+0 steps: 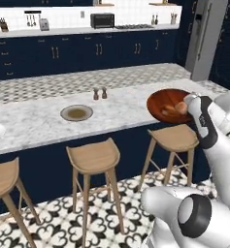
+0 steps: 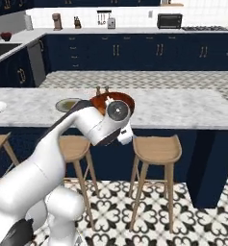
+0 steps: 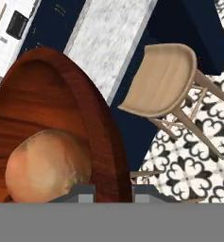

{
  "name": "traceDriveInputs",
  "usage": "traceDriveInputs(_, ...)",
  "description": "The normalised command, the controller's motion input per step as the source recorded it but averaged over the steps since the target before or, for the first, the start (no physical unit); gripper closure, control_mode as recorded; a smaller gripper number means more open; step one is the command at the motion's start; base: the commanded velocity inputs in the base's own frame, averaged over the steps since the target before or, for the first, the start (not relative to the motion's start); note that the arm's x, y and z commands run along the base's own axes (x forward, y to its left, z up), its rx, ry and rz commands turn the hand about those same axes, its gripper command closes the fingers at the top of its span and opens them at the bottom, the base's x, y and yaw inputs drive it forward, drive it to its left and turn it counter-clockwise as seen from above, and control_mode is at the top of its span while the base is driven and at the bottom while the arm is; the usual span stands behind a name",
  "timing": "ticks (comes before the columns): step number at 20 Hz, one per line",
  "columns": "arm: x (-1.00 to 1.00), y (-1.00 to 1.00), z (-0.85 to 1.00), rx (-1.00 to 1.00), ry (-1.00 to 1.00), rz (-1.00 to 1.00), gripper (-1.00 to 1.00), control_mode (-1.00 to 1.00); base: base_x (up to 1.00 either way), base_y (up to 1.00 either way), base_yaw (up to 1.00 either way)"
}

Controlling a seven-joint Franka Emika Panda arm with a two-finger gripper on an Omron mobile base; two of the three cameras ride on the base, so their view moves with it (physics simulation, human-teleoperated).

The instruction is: Pick the chicken drumstick and onion from their plates and place them in the bowl. Then put the bowl in the fridge.

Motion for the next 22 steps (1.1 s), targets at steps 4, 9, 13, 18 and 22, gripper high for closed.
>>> traceDriveInputs(4, 0.0, 0.0, 0.0, 0.0, 0.0, 0.0, 1.0, 1.0, -0.01, -0.99, -0.6)
traceDriveInputs(9, 0.0, 0.0, 0.0, 0.0, 0.0, 0.0, 1.0, 1.0, 0.01, -0.95, -0.69)
traceDriveInputs(13, 0.0, 0.0, 0.0, 0.0, 0.0, 0.0, 1.0, 1.0, 0.32, -0.75, -0.64)
traceDriveInputs(18, 0.0, 0.0, 0.0, 0.0, 0.0, 0.0, 1.0, 1.0, 0.96, -0.22, -0.36)
traceDriveInputs(22, 0.0, 0.0, 0.0, 0.0, 0.0, 0.0, 1.0, 1.0, 1.0, -0.33, -0.01)
